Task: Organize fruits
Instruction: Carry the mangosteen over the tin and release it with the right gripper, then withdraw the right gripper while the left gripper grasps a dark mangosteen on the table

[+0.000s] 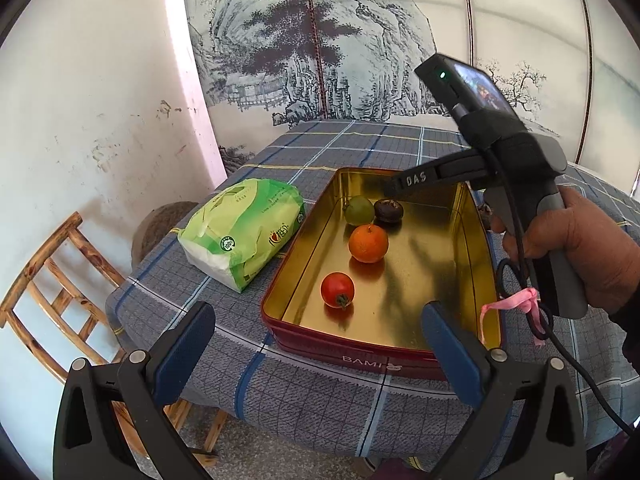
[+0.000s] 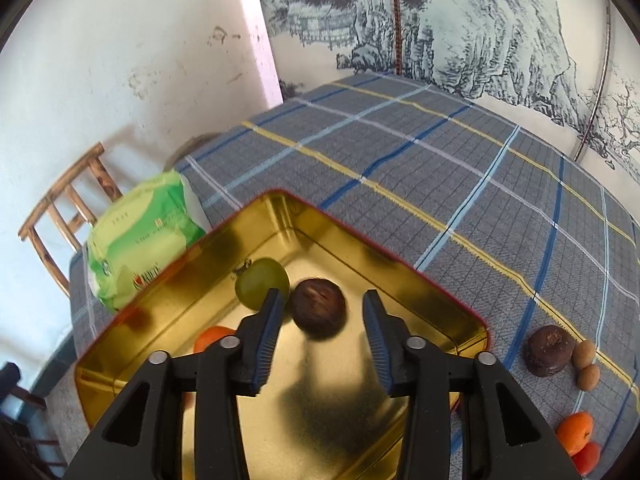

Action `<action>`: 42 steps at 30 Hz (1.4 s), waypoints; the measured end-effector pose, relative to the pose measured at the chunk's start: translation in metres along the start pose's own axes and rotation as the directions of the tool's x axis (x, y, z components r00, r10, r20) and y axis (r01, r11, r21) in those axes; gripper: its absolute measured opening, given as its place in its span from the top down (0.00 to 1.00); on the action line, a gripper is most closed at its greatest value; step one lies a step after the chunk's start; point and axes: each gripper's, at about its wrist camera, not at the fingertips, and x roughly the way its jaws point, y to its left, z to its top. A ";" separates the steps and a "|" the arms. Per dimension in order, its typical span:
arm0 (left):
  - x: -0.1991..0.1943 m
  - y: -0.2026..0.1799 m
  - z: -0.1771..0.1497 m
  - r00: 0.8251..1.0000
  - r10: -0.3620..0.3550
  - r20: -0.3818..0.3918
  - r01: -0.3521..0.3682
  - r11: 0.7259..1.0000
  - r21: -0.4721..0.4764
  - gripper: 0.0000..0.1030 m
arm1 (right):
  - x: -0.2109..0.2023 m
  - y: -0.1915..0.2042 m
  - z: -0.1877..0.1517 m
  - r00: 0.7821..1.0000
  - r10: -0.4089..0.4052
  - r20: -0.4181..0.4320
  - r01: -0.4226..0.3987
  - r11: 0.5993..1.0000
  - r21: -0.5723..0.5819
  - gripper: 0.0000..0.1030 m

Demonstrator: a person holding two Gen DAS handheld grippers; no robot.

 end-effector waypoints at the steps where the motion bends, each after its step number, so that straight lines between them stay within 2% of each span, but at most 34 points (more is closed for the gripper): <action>1: 0.000 0.000 0.001 1.000 0.002 -0.001 -0.002 1.000 0.001 0.01 | -0.003 -0.001 0.000 1.000 0.002 0.008 -0.002 1.000 0.005 0.54; 7: 0.000 -0.003 0.000 1.000 0.008 -0.002 -0.008 1.000 0.010 0.01 | -0.031 -0.010 -0.005 0.996 0.043 0.078 -0.047 0.997 0.057 0.49; 12: -0.003 -0.007 0.002 1.000 0.016 0.002 -0.016 0.999 0.033 0.01 | -0.064 -0.020 -0.023 0.988 0.059 0.141 -0.071 0.994 0.083 0.45; 14: -0.006 -0.009 0.003 1.000 0.018 0.013 -0.019 0.999 0.042 0.01 | -0.081 -0.025 -0.037 0.985 0.044 0.166 -0.058 0.995 0.077 0.44; 17: -0.011 -0.012 0.005 0.999 0.003 0.032 -0.004 0.998 0.061 0.01 | -0.112 -0.037 -0.068 0.977 -0.022 0.210 0.011 0.998 0.055 0.37; 18: -0.012 -0.014 0.006 0.999 -0.009 0.038 0.006 0.997 0.071 0.01 | -0.124 -0.044 -0.083 0.973 -0.059 0.225 0.048 0.997 0.055 0.34; 20: -0.016 -0.019 0.008 0.997 -0.057 0.046 0.052 0.994 0.101 0.01 | -0.143 -0.064 -0.112 0.962 -0.142 0.234 0.130 0.989 0.068 0.33; 22: -0.019 -0.026 0.010 0.994 -0.095 0.046 0.089 0.988 0.125 0.01 | -0.155 -0.085 -0.134 0.956 -0.201 0.214 0.186 0.979 0.088 0.33; 27: -0.026 -0.056 0.017 0.981 -0.185 0.050 0.170 0.961 0.217 0.01 | -0.181 -0.148 -0.191 0.927 -0.344 0.151 0.316 0.931 0.180 0.33; 30: -0.031 -0.078 0.022 0.974 -0.220 0.063 0.191 0.934 0.301 0.01 | -0.198 -0.183 -0.218 0.912 -0.387 0.138 0.343 0.901 0.265 0.33; 33: -0.034 -0.103 0.027 0.964 -0.259 0.066 0.212 0.892 0.400 0.01 | -0.206 -0.206 -0.235 0.906 -0.404 0.129 0.345 0.879 0.328 0.33; 36: -0.033 -0.123 0.039 0.939 -0.340 0.038 0.279 0.824 0.492 0.01 | -0.207 -0.217 -0.245 0.909 -0.396 0.131 0.329 0.874 0.356 0.33; 38: -0.027 -0.137 0.054 0.913 -0.407 -0.021 0.350 0.756 0.554 0.01 | -0.206 -0.220 -0.249 0.916 -0.380 0.128 0.313 0.878 0.362 0.33; 40: -0.020 -0.152 0.067 0.900 -0.433 -0.054 0.370 0.692 0.619 0.02 | -0.210 -0.220 -0.251 0.917 -0.368 0.157 0.290 0.882 0.371 0.33; 42: -0.009 -0.169 0.080 0.881 -0.459 -0.112 0.405 0.612 0.680 0.03 | -0.214 -0.222 -0.253 0.918 -0.354 0.180 0.266 0.884 0.385 0.33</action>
